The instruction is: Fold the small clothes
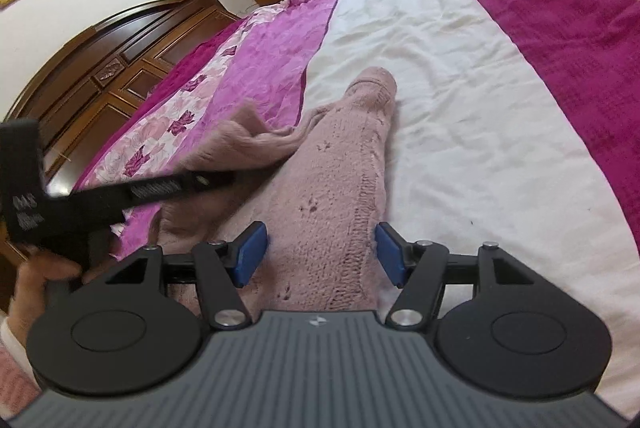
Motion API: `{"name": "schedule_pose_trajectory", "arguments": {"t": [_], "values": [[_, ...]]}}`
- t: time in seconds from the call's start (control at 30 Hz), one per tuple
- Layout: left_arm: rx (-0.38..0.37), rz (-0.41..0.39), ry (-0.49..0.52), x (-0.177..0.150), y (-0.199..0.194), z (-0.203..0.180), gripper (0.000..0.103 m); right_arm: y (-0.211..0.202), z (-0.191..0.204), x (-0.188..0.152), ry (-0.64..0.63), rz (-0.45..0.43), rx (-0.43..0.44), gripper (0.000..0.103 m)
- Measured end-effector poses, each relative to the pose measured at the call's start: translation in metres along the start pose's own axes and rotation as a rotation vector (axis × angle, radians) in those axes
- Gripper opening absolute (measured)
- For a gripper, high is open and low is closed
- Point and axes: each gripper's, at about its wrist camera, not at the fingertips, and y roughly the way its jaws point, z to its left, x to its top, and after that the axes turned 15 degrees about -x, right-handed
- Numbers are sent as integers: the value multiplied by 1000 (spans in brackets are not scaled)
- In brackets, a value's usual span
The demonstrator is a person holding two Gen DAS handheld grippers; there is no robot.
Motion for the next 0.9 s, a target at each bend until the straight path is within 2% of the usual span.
{"name": "schedule_pose_trajectory", "arguments": {"t": [0.1,0.2,0.3,0.37,0.6,0.8,0.9], "values": [[71,-62,-93,-2,-14,30,19,-3,8,-2,-35,-11,24,68],[77,-31,-215,-12,-6,65,20,-4,18,-3,-75,-17,58,68],[71,-20,-266,-22,1,78,30,-5,29,-7,-134,-37,17,68],[85,-27,-266,-22,-1,76,37,-6,33,-10,-158,-41,2,68],[70,-22,-261,-30,-21,65,39,-7,31,-10,-155,-31,-12,68],[66,-1,-210,-44,-44,50,49,-7,32,-13,-160,-34,-24,69],[133,24,-156,-55,-42,44,55,-6,31,-13,-143,-24,-17,70]]}}
